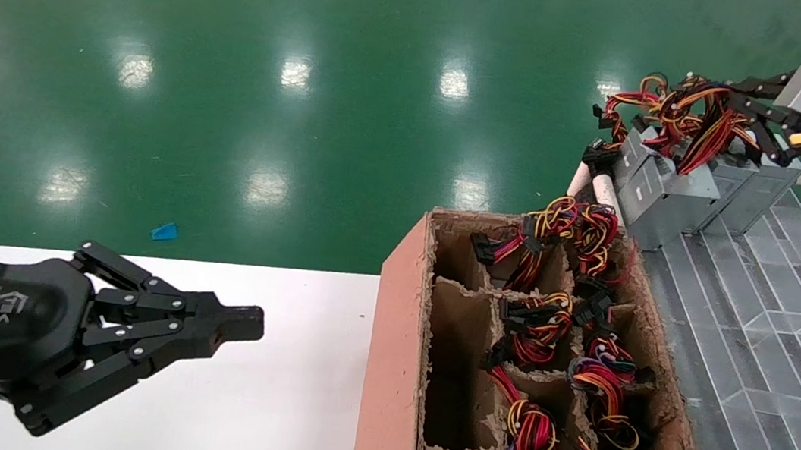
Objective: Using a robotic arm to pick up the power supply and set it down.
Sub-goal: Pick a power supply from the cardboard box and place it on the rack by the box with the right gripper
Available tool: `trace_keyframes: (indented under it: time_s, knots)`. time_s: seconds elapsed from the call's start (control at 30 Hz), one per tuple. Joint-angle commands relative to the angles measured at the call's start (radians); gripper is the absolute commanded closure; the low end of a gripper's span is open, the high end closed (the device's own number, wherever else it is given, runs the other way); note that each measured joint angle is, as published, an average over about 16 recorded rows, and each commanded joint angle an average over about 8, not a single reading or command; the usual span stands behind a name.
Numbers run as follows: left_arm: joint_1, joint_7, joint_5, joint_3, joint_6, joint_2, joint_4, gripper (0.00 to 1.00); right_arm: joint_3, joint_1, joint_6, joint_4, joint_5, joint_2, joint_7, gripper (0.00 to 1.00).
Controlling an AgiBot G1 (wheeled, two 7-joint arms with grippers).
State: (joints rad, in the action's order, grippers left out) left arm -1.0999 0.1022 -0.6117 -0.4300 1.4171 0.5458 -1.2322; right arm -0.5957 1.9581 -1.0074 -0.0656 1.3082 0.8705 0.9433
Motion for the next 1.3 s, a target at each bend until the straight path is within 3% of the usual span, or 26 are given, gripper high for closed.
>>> trace_keyframes:
  time_s: [0.03, 0.13, 0.17, 0.4, 0.43, 0.87, 1.3]
  knots:
    - [0.000, 0.000, 0.000, 0.000, 0.000, 0.000, 0.000, 1.00, -0.003, 0.000, 0.010, 0.022, 0.004, 0.010, -0.003, 1.00]
    - [0.000, 0.000, 0.000, 0.000, 0.000, 0.000, 0.000, 1.00, -0.010, 0.005, 0.024, 0.034, 0.015, 0.023, -0.004, 1.00]
    - [0.000, 0.000, 0.000, 0.000, 0.000, 0.000, 0.000, 1.00, -0.011, 0.006, 0.027, 0.035, 0.016, 0.027, -0.002, 0.96]
    - [0.000, 0.000, 0.000, 0.000, 0.000, 0.000, 0.000, 1.00, -0.006, 0.008, 0.036, 0.043, 0.009, 0.040, 0.017, 0.11]
    - [0.000, 0.000, 0.000, 0.000, 0.000, 0.000, 0.000, 1.00, -0.006, 0.008, 0.038, 0.045, 0.009, 0.041, 0.018, 0.03]
    - [0.000, 0.000, 0.000, 0.000, 0.000, 0.000, 0.000, 1.00, -0.020, 0.026, 0.077, 0.055, 0.030, 0.049, 0.028, 0.00]
    - [0.000, 0.000, 0.000, 0.000, 0.000, 0.000, 0.000, 1.00, -0.030, 0.059, 0.001, 0.075, 0.044, 0.025, -0.012, 0.00]
